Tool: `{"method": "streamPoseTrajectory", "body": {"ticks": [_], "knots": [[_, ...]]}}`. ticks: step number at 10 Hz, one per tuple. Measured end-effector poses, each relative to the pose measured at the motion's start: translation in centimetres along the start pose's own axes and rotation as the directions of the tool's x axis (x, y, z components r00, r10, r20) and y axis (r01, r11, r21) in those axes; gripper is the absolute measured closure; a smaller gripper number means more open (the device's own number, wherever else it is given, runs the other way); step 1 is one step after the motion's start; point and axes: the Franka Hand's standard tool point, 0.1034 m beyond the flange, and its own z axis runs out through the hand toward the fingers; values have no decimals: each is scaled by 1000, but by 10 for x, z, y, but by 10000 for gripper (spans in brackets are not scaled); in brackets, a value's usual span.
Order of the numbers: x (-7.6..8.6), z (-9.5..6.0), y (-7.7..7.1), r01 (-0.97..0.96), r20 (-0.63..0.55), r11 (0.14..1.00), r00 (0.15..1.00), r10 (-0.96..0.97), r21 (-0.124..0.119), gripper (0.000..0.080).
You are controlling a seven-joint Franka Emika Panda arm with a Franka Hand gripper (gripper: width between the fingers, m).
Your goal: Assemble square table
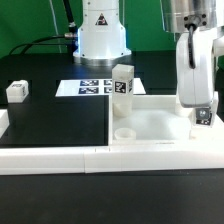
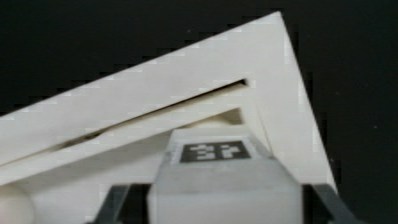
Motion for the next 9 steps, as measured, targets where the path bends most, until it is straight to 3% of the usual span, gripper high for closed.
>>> {"method": "streamPoseTrajectory", "body": {"ticks": [1, 2, 4, 5, 8, 9], "knots": [[0, 0, 0, 2, 0, 1000, 1000, -2, 1, 505], [0, 0, 0, 4, 0, 1000, 1000, -4, 1, 198], [0, 1, 0, 8, -1, 1000, 1000, -8, 0, 198], [-3, -1, 1, 17, 1, 1000, 1000, -17, 1, 156], [-13, -33, -1, 94, 31, 995, 995, -95, 33, 151], [-13, -29, 1, 96, 28, 995, 995, -97, 30, 151]]}}
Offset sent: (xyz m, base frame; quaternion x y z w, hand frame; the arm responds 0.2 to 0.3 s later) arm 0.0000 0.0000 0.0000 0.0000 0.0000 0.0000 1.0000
